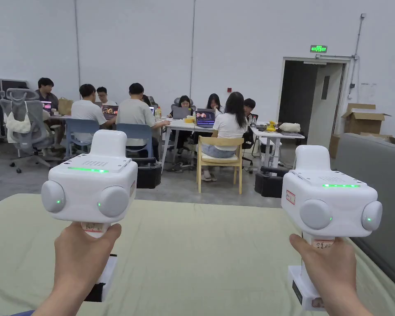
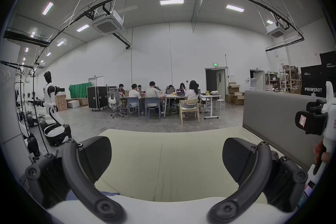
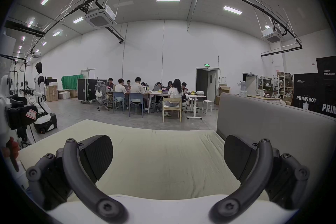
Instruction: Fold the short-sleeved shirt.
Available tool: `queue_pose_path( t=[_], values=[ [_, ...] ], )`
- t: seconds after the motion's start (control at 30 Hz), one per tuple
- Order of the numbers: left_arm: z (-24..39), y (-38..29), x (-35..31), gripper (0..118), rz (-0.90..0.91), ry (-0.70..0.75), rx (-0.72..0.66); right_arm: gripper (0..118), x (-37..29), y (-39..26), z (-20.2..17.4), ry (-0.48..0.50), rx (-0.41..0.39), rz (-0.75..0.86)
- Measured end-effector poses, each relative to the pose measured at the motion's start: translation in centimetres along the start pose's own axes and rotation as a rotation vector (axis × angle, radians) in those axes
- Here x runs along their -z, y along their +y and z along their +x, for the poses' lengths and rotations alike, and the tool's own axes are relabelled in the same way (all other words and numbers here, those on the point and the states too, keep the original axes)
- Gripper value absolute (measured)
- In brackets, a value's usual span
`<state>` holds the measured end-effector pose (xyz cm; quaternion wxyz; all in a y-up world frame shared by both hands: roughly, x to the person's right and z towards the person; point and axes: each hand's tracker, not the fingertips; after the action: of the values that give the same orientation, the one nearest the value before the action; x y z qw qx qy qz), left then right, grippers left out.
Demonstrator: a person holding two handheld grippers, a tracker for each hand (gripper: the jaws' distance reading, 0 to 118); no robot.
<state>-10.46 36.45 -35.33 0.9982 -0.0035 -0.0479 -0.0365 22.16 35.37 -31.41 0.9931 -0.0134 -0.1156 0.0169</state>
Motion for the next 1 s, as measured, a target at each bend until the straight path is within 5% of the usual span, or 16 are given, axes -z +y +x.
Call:
queue_pose_path(
  t=[1.0],
  values=[
    [0.03, -0.12, 0.22, 118, -0.005, -0.008, -0.003, 118, 0.08, -0.08, -0.06, 0.003, 0.001, -0.005]
  ],
)
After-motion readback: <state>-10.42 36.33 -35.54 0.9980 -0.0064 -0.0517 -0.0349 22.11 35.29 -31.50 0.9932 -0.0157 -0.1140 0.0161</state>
